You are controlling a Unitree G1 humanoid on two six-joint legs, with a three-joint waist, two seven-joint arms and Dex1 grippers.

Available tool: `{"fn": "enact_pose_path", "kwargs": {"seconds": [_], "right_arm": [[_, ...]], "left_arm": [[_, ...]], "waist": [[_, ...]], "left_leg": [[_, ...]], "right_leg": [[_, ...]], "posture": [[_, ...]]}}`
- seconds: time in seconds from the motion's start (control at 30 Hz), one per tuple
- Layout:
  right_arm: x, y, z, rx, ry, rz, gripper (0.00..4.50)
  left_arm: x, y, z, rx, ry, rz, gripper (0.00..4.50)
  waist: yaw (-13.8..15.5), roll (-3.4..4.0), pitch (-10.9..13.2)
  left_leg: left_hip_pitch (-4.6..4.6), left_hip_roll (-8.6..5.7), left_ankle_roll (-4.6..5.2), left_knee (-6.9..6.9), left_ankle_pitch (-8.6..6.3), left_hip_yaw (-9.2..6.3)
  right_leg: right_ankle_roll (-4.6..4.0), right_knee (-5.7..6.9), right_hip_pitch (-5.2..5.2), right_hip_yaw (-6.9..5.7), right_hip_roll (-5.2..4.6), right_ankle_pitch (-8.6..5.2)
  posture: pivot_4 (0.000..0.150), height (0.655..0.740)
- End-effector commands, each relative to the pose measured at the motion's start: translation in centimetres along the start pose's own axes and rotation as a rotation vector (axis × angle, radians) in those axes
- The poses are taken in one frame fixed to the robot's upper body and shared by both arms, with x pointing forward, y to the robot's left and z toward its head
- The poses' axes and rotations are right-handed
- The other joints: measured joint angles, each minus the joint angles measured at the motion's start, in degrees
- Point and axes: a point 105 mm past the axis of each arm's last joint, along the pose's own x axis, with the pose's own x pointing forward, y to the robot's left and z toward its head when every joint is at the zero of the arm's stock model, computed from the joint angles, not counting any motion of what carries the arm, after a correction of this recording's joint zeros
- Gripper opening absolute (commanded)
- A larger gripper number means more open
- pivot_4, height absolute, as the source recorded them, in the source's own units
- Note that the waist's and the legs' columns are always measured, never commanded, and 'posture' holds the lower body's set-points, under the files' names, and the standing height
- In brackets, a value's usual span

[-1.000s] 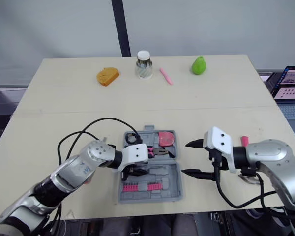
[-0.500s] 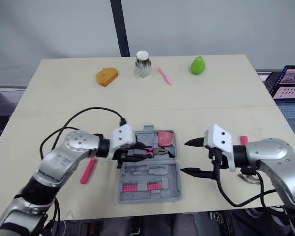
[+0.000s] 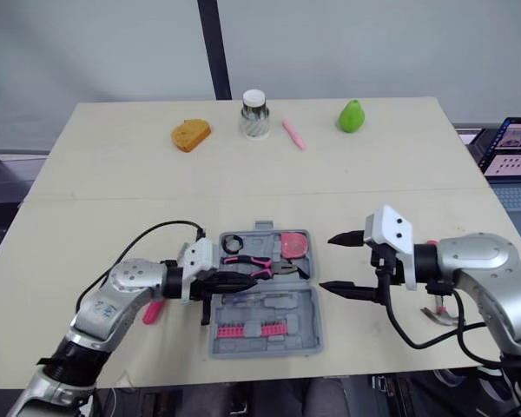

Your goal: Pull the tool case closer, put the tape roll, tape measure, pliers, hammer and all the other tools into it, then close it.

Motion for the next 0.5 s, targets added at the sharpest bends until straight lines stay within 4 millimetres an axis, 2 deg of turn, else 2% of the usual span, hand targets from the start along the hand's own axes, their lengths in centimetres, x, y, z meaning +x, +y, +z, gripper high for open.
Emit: {"fn": "enact_pose_path", "kwargs": {"seconds": [0.03, 0.5], "right_arm": [[0.0, 0.6, 0.8, -0.037, -0.01, 0.021, 4.5], [-0.6, 1.0, 0.6, -0.033, 0.009, 0.026, 4.5]], "left_arm": [[0.6, -0.4, -0.4, 0.03, 0.005, -0.016, 0.07], [1.6, -0.5, -2.4, 0.045, 0.088, -0.019, 0.07]], "waist": [[-0.03, 0.0, 0.0], [-0.02, 0.0, 0.0]], "left_leg": [[0.0, 0.0, 0.0, 0.0, 0.0, 0.0], [0.0, 0.0, 0.0, 0.0, 0.0, -0.01]], "right_leg": [[0.0, 0.0, 0.0, 0.0, 0.0, 0.0], [0.0, 0.0, 0.0, 0.0, -0.01, 0.0]], "posture": [[0.15, 0.74], [0.15, 0.74]]}}
